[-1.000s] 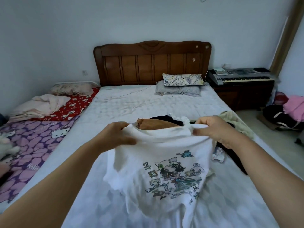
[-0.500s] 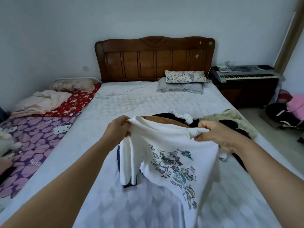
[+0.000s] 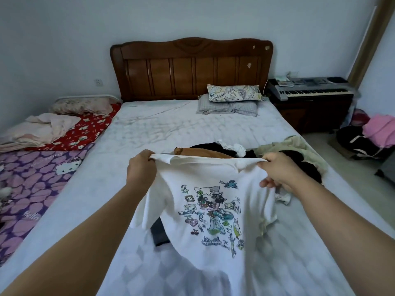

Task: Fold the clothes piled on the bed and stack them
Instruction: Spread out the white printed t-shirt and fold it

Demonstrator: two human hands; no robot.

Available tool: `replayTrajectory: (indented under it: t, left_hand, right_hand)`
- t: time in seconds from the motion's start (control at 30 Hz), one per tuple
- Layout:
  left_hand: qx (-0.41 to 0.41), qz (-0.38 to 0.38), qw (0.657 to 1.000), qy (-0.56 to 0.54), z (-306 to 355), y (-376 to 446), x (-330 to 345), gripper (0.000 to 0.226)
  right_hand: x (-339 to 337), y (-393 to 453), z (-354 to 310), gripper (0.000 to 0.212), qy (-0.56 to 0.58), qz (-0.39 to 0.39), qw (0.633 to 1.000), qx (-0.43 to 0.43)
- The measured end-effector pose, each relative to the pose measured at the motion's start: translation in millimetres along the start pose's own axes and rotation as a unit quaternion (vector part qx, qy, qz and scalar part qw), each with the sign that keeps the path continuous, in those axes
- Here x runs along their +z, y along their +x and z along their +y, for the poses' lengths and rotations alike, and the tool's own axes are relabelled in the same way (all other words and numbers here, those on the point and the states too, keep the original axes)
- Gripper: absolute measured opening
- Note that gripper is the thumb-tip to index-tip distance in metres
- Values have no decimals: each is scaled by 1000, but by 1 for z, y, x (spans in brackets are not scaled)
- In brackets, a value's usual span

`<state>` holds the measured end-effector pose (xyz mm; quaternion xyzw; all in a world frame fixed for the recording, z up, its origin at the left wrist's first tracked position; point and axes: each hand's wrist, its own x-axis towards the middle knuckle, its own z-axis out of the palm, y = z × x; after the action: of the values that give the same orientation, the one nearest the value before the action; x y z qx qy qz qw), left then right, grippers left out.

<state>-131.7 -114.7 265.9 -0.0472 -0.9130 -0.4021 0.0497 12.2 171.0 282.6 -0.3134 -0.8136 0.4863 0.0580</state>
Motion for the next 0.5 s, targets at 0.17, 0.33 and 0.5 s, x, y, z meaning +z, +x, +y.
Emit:
replayTrajectory:
  t: [0.17, 0.33, 0.5]
  left_hand:
    - [148, 51, 985, 71, 5, 24, -12, 27]
    - [215, 102, 970, 41, 4, 10, -19, 22]
    - [212, 58, 973, 63, -45, -41, -11, 20]
  right_hand:
    - [-13, 13, -6, 24, -9, 132, 985, -114]
    - [-29, -6, -11, 20, 8, 115, 963, -243]
    - [-18, -35, 25, 12, -36, -79, 973, -213]
